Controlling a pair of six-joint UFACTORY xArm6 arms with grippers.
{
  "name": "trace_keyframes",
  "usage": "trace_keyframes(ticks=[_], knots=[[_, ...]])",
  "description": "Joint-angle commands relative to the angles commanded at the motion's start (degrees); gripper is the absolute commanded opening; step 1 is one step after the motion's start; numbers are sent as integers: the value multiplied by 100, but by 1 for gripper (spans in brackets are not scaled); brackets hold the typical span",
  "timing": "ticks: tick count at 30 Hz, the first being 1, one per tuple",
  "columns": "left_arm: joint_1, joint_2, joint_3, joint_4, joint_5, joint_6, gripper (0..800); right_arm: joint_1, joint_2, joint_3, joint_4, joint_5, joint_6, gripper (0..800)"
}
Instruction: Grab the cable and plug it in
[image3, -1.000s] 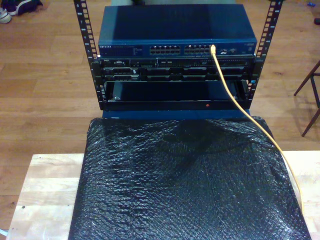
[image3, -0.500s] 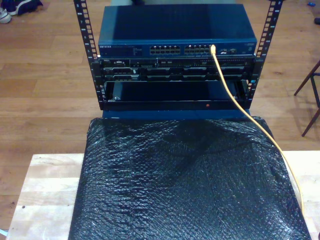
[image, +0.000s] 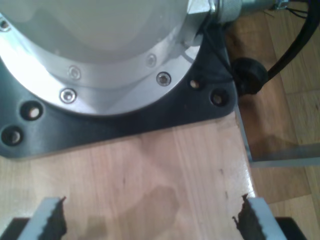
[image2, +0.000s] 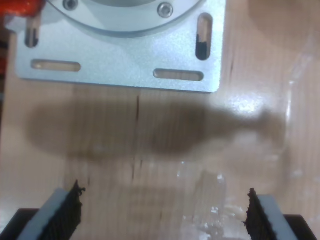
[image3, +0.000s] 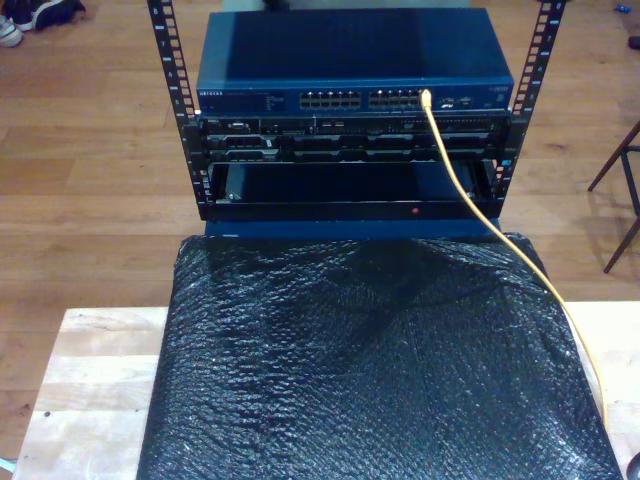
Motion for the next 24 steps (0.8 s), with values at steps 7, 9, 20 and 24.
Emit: trace_keyframes(ticks=[7, 9, 20, 24], knots=[[0, 0, 0, 0, 0, 0, 800, -220, 0, 62, 44, -79, -475, 800], [0, 0, -9, 0, 0, 0, 800, -325, 0, 70, 53, -88, -554, 800], [0, 0, 0, 0, 0, 0, 800, -554, -114, 97, 53, -141, -738, 800], [0, 0, 0, 0, 0, 0, 800, -563, -176, 158, 53, -167, -738, 800]])
